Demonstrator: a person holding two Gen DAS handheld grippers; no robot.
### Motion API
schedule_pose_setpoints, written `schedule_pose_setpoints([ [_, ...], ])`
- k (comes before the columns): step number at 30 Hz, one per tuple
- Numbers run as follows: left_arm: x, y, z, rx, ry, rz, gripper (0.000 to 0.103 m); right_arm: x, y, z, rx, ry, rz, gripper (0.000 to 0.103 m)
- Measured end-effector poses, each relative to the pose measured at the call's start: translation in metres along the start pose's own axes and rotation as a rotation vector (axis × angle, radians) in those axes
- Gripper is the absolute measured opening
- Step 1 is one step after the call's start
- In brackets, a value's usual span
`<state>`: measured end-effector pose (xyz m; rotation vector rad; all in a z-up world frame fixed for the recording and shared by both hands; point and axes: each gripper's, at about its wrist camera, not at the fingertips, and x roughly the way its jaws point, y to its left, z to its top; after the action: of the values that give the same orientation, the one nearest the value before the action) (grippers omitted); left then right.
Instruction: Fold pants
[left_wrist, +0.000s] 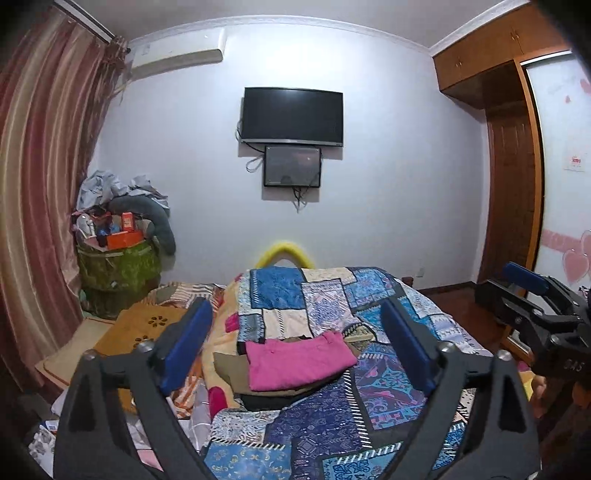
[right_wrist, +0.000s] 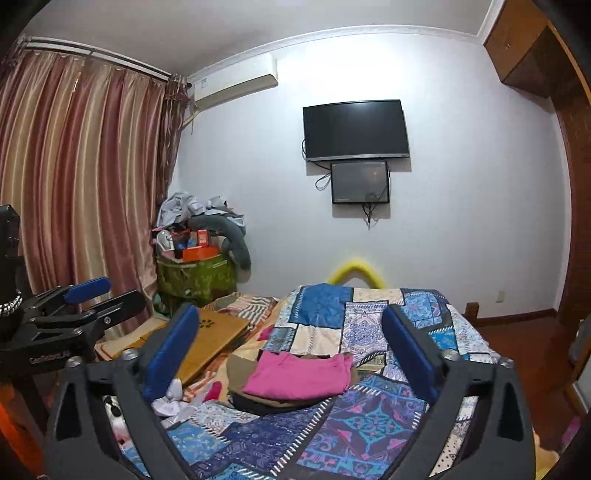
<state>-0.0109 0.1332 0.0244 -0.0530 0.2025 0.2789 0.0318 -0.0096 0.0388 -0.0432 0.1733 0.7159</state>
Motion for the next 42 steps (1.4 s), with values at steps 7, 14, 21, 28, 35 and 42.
schedule_pose_setpoints([
  [7, 0.000, 0.003, -0.002, -0.010, -0.003, 0.006, 0.100, -0.004, 0.004, -0.002, 0.017, 0.002, -0.004, 0.103],
  [14, -0.001, 0.002, -0.004, -0.005, -0.007, 0.005, 0.101, -0.008, 0.006, -0.008, 0.018, 0.009, -0.013, 0.103],
  [21, 0.003, -0.001, -0.006, 0.000, -0.005, 0.005, 0.103, -0.009, 0.005, -0.010, 0.019, 0.015, -0.017, 0.103],
  [28, 0.004, -0.002, -0.009, 0.007, -0.001, 0.006, 0.103, -0.010, 0.005, -0.010, 0.023, 0.019, -0.017, 0.103],
  [35, 0.007, -0.002, -0.010, 0.006, 0.004, 0.004, 0.103, -0.011, 0.005, -0.010, 0.025, 0.020, -0.018, 0.103],
  [42, 0.008, -0.001, -0.010, 0.003, 0.004, -0.009, 0.103, -0.012, 0.005, -0.010, 0.030, 0.023, -0.022, 0.103],
])
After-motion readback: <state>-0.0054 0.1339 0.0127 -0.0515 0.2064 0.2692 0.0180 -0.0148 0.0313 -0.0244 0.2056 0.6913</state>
